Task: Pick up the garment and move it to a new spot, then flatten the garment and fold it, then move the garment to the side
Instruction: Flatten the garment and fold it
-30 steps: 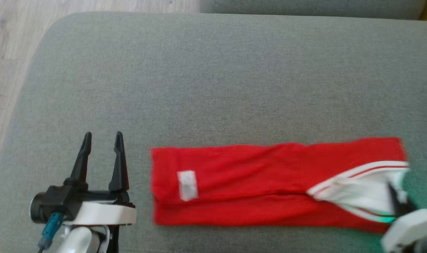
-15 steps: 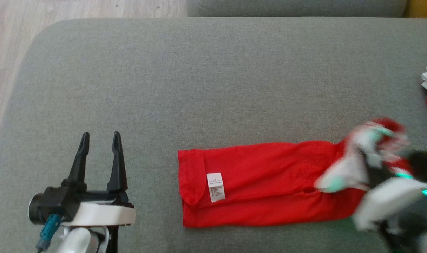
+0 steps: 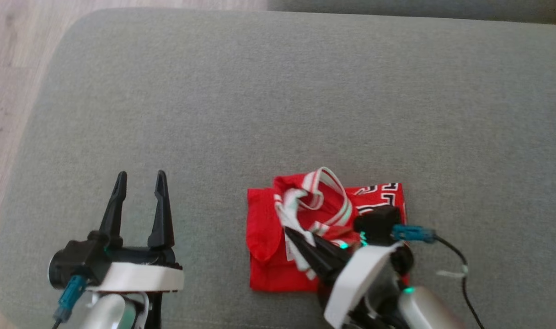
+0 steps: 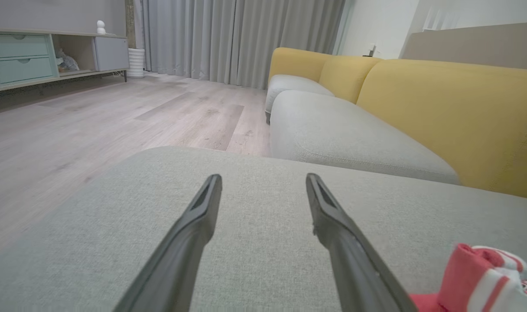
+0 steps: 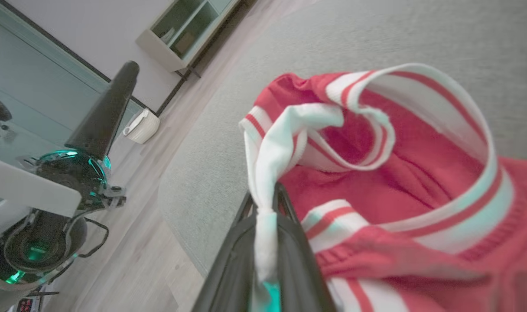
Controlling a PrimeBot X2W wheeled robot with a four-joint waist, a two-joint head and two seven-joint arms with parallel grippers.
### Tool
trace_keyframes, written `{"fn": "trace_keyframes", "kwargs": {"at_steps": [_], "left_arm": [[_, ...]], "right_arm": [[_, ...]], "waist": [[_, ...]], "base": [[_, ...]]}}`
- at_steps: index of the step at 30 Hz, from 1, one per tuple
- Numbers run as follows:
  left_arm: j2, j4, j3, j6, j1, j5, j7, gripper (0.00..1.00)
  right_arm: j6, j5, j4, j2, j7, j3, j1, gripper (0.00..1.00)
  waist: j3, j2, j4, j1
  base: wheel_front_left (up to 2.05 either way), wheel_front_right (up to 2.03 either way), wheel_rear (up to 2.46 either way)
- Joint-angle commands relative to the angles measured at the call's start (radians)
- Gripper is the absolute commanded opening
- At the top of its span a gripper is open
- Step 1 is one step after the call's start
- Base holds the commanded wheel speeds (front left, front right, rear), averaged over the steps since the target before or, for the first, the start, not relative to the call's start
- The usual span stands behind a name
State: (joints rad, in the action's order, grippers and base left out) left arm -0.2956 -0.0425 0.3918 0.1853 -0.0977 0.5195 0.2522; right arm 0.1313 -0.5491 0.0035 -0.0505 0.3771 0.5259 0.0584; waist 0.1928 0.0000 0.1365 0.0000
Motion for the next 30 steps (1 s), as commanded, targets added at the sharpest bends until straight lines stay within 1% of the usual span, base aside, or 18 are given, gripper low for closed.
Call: {"fn": "trace_keyframes", "kwargs": {"at_steps": [1,2,3,4,5,8,10,12,13,15,17,22,27,30], "left_arm": [[-0.009,0.020,-0.036,-0.001,-0.042,0.002,0.009,1.00],[-0.006,0.018,-0.037,-0.004,-0.044,0.002,0.009,1.00],[-0.004,0.015,-0.038,-0.007,-0.045,0.002,0.009,1.00],[-0.002,0.013,-0.039,-0.009,-0.046,0.001,0.009,1.00],[0.000,0.011,-0.041,-0.012,-0.047,0.000,0.009,1.00],[0.006,0.007,-0.048,-0.017,-0.049,-0.002,0.009,1.00],[0.010,0.003,-0.054,-0.021,-0.050,-0.005,0.009,1.00],[0.012,0.000,-0.062,-0.025,-0.048,-0.007,0.009,1.00],[0.013,-0.001,-0.066,-0.026,-0.047,-0.009,0.009,1.00],[0.013,-0.003,-0.073,-0.028,-0.044,-0.014,0.009,1.00],[0.011,-0.004,-0.079,-0.029,-0.040,-0.018,0.009,1.00],[0.003,0.000,-0.084,-0.026,-0.030,-0.033,0.009,1.00],[-0.020,0.004,-0.083,-0.013,-0.022,-0.054,0.005,1.00],[-0.038,0.008,-0.086,-0.001,-0.009,-0.067,-0.002,1.00]], "right_arm": [[-0.001,-0.012,-0.014,0.000,-0.039,0.043,0.058,0.00],[-0.001,-0.022,0.011,0.000,-0.056,0.062,0.070,0.00],[-0.001,-0.029,0.035,0.000,-0.068,0.079,0.082,0.25],[-0.001,-0.040,0.054,0.000,-0.083,0.094,0.093,0.84],[-0.001,-0.047,0.066,0.000,-0.100,0.110,0.105,1.00],[-0.001,-0.063,0.065,0.000,-0.178,0.166,0.143,1.00],[-0.001,-0.073,0.029,0.000,-0.262,0.195,0.171,1.00],[-0.001,-0.048,-0.004,0.000,-0.343,0.199,0.195,1.00],[-0.001,-0.032,-0.019,0.000,-0.378,0.184,0.199,1.00],[-0.001,0.030,-0.044,0.000,-0.430,0.124,0.200,1.00],[-0.001,0.112,-0.066,0.000,-0.451,0.032,0.188,1.00],[-0.001,0.292,-0.142,-0.001,-0.433,-0.235,0.108,1.00],[-0.001,0.383,-0.208,-0.010,-0.396,-0.437,-0.010,1.00],[-0.001,0.404,-0.234,-0.010,-0.379,-0.515,-0.083,1.00]], "waist": [[0.008,0.0000,0.008,0.0000],[0.011,0.0000,0.012,0.0000],[0.014,0.0000,0.015,0.0000],[0.017,0.0000,0.017,0.0000],[0.020,0.0000,0.019,0.0000],[0.028,0.0000,0.021,0.0000],[0.031,0.0000,0.020,0.0000],[0.031,0.0000,0.016,0.0000],[0.030,0.0000,0.014,0.0000],[0.028,0.0000,0.008,0.0000],[0.024,0.0000,0.001,0.0000],[0.016,0.0000,-0.014,0.0000],[0.005,0.0000,-0.025,0.0000],[-0.012,0.0000,-0.033,0.0000]], "base": [[0.00,0.00,0.00],[0.00,0.00,0.00],[0.00,0.00,0.00],[0.00,0.00,0.00],[0.00,0.00,0.00],[0.00,0.00,0.00],[0.00,0.00,0.00],[0.00,0.00,0.00],[0.00,0.00,0.00],[0.00,0.00,0.00],[0.00,0.00,0.00],[0.00,0.00,0.00],[0.00,0.00,0.00],[0.00,0.00,0.00]]}}
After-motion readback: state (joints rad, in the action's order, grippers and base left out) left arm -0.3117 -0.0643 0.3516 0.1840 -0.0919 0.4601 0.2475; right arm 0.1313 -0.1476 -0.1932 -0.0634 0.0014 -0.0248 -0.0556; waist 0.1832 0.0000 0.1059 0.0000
